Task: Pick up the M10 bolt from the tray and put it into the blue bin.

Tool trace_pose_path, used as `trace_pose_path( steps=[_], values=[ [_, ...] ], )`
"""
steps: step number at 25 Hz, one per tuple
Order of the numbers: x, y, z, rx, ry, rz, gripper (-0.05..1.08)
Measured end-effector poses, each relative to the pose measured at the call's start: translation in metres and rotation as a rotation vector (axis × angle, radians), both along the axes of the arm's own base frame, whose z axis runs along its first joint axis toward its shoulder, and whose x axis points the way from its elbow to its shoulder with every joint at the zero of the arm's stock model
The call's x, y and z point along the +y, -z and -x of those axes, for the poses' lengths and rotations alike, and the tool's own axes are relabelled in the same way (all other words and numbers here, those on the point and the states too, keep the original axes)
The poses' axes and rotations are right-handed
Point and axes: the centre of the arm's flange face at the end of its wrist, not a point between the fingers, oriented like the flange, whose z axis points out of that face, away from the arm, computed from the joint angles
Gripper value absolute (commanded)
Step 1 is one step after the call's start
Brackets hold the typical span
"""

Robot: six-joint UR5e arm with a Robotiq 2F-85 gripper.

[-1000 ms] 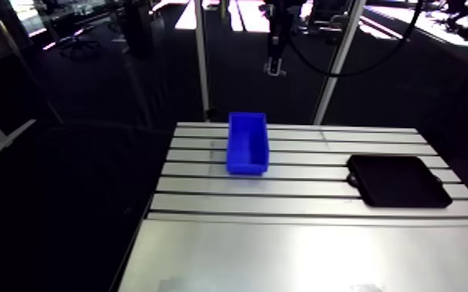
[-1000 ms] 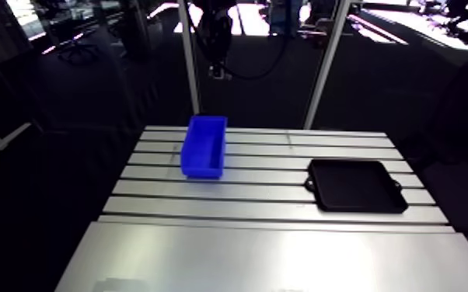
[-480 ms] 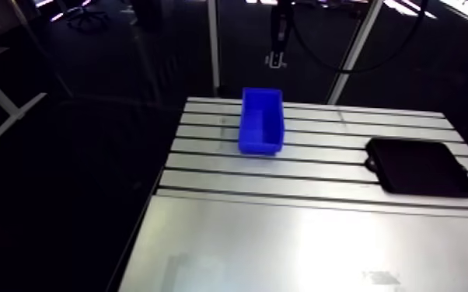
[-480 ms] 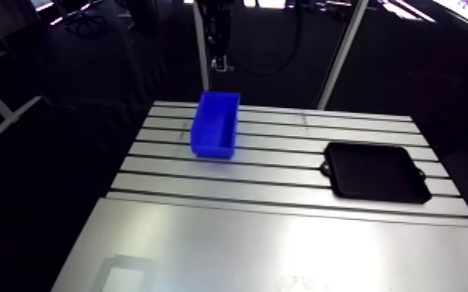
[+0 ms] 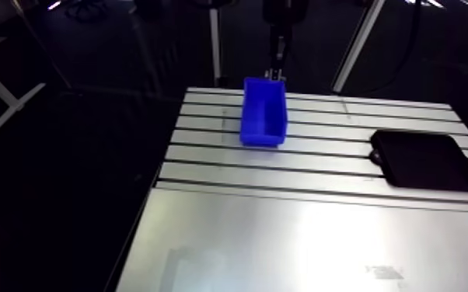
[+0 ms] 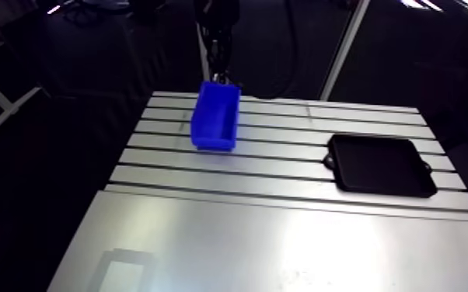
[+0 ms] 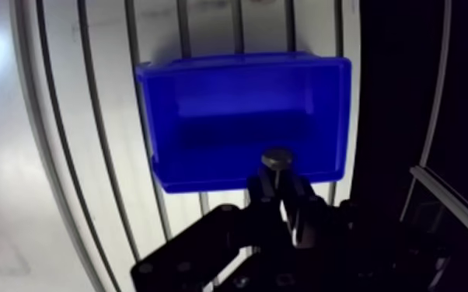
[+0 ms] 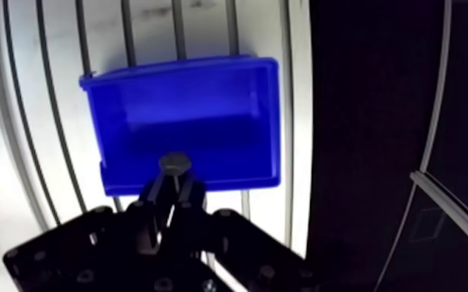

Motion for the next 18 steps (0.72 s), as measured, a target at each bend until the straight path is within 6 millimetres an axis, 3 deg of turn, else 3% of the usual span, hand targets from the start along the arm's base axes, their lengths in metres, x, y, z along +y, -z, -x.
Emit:
trace_pose_path(
  steps=[18],
  values=[
    [-0.003,0.046,0.000,-0.046,0.003,0.001,1.04]
  ],
)
